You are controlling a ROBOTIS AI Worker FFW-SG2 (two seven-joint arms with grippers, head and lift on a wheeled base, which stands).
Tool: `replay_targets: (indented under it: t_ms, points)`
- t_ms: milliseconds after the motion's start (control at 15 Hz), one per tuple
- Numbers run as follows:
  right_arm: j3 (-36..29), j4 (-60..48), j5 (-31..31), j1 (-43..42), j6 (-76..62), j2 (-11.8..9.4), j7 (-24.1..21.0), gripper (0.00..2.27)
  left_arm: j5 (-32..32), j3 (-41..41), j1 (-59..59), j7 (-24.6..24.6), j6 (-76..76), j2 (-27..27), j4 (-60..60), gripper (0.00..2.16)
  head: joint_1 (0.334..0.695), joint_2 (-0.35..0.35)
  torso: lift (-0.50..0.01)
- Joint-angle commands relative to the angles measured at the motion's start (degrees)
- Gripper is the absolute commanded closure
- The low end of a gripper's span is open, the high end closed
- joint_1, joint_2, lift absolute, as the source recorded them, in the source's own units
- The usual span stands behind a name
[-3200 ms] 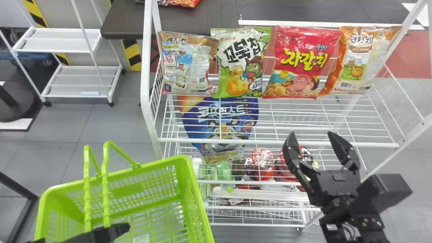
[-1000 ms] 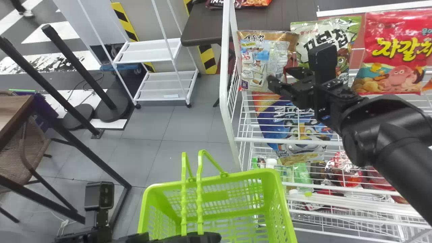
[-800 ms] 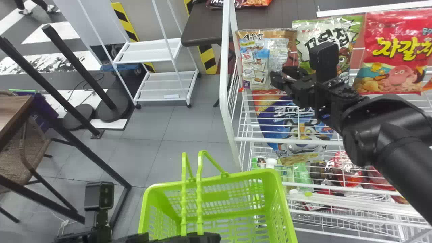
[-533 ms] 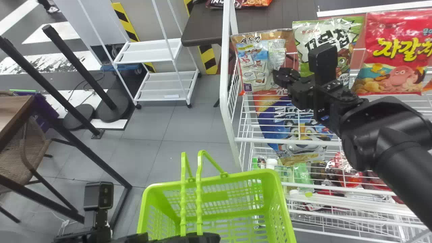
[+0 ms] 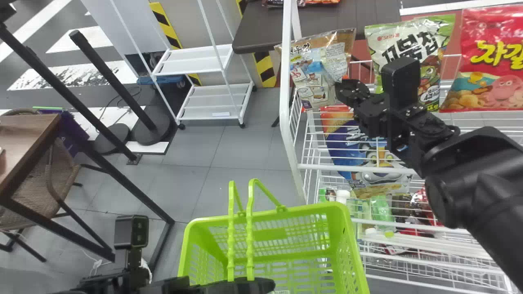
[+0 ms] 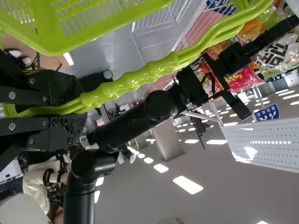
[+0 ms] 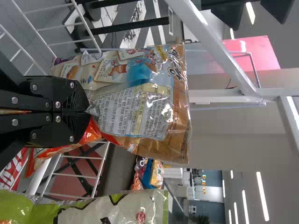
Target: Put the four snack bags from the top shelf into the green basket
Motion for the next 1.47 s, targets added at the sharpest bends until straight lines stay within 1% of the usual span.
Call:
replay_targets:
  t_ms: [0,133,400,600,867,1000,1067,1133,1333,1400]
  points:
    - [-1.8,-7.5,1.3,4.4,3.7,0.1,0.0,2.25,0.1,0.0,0.1,-0.6,0.0,0.3,0.1,2.15,0.695,0.335,0.000]
    - [-4.2,-15.0,2.1,9.4,5.8,0.1,0.0,2.25,0.4,0.1,0.0,-0.6,-0.2,0.6,0.3,2.15,0.695,0.344,0.000]
    - [-8.1,-30.1,2.3,19.3,11.8,0.1,0.0,2.25,0.5,0.1,-0.5,-0.6,-0.4,1.1,0.4,2.15,0.695,0.342,0.000]
    - [-10.7,-43.0,2.0,28.5,20.2,0.1,0.0,2.25,0.5,0.2,-1.0,-0.6,-0.5,1.2,0.4,2.15,0.695,0.327,0.000]
    - [-10.4,-58.8,1.3,40.4,29.0,-2.7,0.1,2.25,0.4,0.1,-1.7,-0.6,-1.9,1.0,1.2,2.15,0.695,0.322,0.000]
    - [-8.9,-62.7,1.3,43.5,33.8,-4.0,0.2,2.25,0.4,-0.4,-2.4,-0.6,-2.1,0.5,2.1,2.15,0.695,0.333,0.000]
    - [-7.6,-64.1,0.8,43.9,38.0,-4.7,0.3,2.25,0.4,-0.7,-2.5,-0.6,-2.1,0.4,2.1,2.15,0.695,0.350,0.000]
    - [-6.8,-65.0,-0.5,43.9,42.0,-5.3,0.3,2.25,0.3,-1.0,-2.6,-0.6,-2.1,0.3,2.1,2.15,0.695,0.350,0.000]
    - [-3.1,-66.9,-1.3,43.7,52.6,-5.7,0.3,2.25,0.2,-1.0,-2.8,-0.6,-2.1,-0.1,2.0,2.15,0.695,0.350,0.000]
    - [-2.1,-67.2,-2.7,43.1,55.0,-5.8,0.3,2.25,0.1,-1.1,-2.8,-0.6,-2.1,-0.2,2.0,2.15,0.695,0.350,0.000]
